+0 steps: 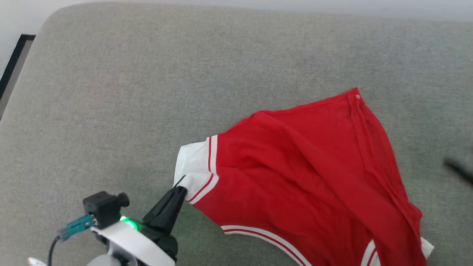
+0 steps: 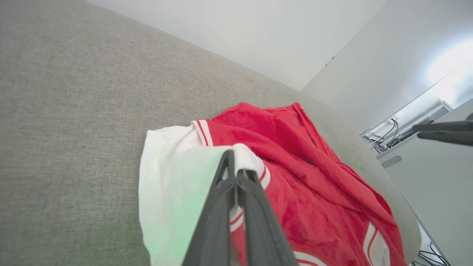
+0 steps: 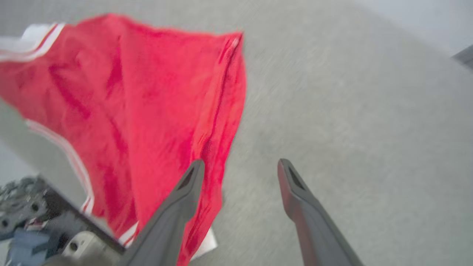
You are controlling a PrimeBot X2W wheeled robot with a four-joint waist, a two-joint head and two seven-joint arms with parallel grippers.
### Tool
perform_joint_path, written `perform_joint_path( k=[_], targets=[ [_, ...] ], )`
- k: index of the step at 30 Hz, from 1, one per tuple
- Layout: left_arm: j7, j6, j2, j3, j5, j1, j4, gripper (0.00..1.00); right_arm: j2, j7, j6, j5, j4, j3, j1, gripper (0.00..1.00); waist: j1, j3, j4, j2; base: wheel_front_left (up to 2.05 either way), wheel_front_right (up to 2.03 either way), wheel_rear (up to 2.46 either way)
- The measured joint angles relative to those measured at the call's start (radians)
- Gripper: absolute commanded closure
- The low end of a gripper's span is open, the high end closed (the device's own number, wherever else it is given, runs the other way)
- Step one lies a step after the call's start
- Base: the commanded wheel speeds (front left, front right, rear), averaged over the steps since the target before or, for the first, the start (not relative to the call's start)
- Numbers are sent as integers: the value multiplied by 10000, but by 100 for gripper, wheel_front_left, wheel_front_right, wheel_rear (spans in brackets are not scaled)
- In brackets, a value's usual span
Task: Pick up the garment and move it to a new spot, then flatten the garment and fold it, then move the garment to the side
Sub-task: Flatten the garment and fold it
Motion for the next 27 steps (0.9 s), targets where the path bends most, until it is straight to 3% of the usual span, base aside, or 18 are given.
perform_joint_path(
  k=[11,18,23,24,26,27],
  targets=[
    [12,-245,-727,-481,140,-864,460,100,640,-1567,2,-2013,3647,3147,-3759,0,0,817,761,-1,0,0,0],
    [-90,-343,-1271,-736,176,-1190,851,100,842,-2127,2,-2163,5739,4719,-4894,0,0,1449,1355,0,0,0,0],
    [-123,-372,-1354,-773,150,-1255,1083,100,614,-2270,-2,-1919,6320,5578,-5422,0,0,1597,1557,0,0,0,0],
    [-146,-372,-1354,-775,132,-1255,1101,100,608,-2295,-2,-1810,6418,5712,-5490,56,0,1572,1544,0,0,0,0],
    [-146,-374,-1358,-809,79,-1250,1126,100,581,-2307,-15,-1655,6560,6011,-5599,97,0,1492,1499,0,0,0,0],
    [-148,-374,-1352,-813,58,-1245,1156,100,600,-2370,-15,-1540,6681,6069,-5636,100,0,1453,1466,0,0,0,0]
  ],
)
